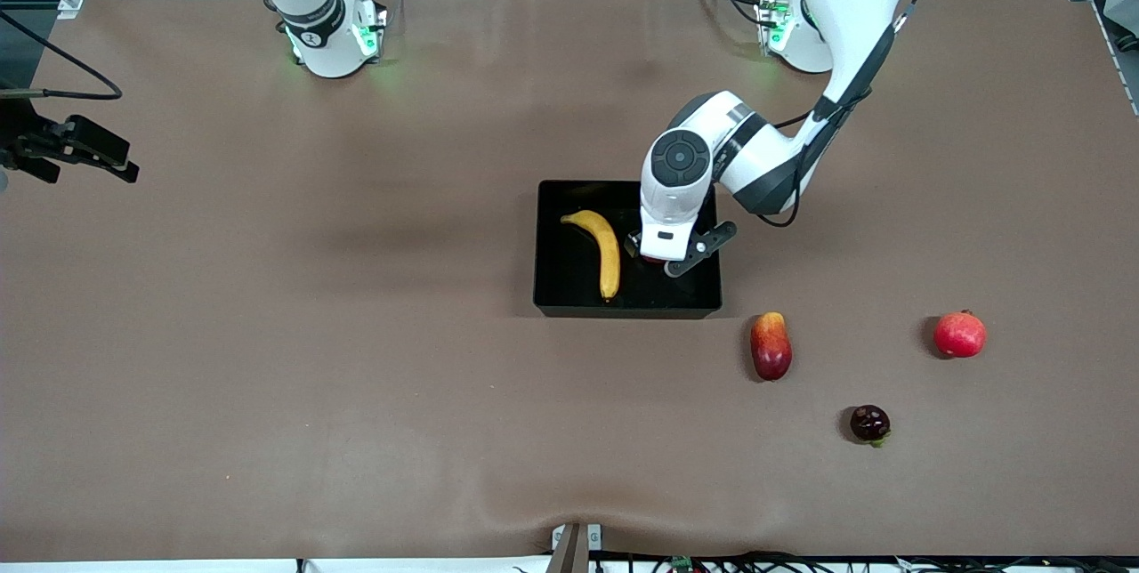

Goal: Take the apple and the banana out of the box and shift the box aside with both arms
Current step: 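Lower the left gripper into the box and grasp the apple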

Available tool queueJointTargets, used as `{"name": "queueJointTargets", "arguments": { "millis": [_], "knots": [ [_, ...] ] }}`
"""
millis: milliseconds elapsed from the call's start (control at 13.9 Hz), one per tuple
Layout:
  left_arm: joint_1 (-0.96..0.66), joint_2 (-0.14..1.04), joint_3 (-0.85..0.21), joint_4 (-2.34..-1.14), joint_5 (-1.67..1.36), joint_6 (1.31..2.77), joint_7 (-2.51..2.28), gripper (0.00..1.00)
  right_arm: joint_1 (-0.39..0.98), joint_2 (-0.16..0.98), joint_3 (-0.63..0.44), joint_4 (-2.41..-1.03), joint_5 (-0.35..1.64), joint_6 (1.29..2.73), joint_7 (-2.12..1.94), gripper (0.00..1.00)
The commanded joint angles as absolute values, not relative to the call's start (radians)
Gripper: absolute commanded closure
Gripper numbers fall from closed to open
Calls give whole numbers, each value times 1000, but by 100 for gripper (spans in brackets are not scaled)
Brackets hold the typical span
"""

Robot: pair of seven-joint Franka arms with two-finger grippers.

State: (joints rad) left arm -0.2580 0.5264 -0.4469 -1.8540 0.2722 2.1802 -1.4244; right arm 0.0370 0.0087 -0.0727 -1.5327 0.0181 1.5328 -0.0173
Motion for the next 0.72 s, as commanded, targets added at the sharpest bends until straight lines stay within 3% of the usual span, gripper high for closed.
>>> {"name": "queueJointTargets", "arguments": {
  "millis": [0, 649],
  "knots": [
    [-258, 570, -448, -1874, 385, 2230, -1527, 0, 38, 14, -71, -1519, 18, 1534, -23, 0],
    [-276, 626, -451, -1876, 416, 2327, -1632, 0, 37, 11, -71, -1520, 3, 1592, -17, 0]
  ]
}}
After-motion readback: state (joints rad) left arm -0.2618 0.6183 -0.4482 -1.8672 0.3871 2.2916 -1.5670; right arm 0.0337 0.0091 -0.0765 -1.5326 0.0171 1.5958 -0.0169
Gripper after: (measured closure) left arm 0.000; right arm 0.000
